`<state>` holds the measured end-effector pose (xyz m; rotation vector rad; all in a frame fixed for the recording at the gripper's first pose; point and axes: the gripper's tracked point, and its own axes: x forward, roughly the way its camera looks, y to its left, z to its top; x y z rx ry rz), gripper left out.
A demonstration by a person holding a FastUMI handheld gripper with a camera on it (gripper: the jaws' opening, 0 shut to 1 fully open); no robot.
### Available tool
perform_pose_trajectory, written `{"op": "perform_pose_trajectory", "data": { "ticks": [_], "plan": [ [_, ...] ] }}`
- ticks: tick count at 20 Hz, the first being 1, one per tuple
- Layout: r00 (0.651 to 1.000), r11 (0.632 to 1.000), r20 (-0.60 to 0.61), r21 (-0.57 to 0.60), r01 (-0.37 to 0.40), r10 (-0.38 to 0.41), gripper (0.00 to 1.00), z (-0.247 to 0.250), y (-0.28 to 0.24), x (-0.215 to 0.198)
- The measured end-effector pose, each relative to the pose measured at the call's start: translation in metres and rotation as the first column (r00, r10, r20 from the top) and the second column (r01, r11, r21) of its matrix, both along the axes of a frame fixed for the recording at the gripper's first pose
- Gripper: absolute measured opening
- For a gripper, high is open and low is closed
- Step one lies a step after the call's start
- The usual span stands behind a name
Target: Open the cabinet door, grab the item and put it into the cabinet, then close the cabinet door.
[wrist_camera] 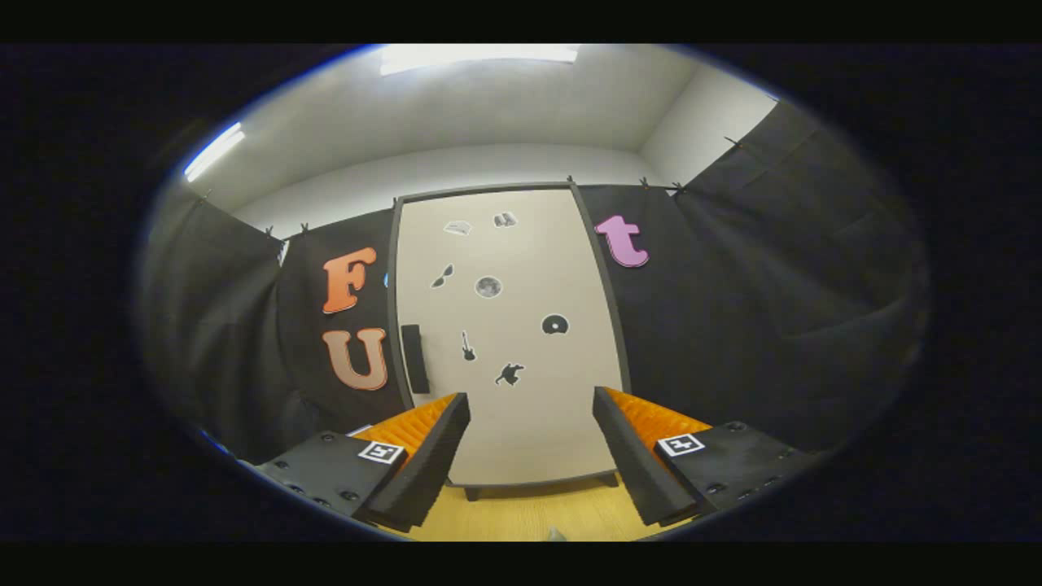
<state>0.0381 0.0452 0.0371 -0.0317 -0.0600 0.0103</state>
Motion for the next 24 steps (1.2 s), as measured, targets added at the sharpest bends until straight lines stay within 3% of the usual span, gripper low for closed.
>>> {"op": "perform_pose_trajectory", "data": {
  "ticks": [7, 12, 14, 24],
  "plan": [
    [0.993, 0.996, -0.079, 0.002, -0.087, 0.087, 0.97, 0.018, 0.064, 0.127],
    [0.972, 0.988, -0.186, -0.031, -0.154, 0.145, 0.98, -0.016, 0.119, 0.198],
    [0.96, 0.984, -0.224, -0.025, -0.177, 0.167, 0.98, -0.037, 0.138, 0.213],
    [0.979, 0.995, -0.199, -0.08, -0.065, 0.048, 0.96, -0.057, 0.148, 0.239]
  ]
}}
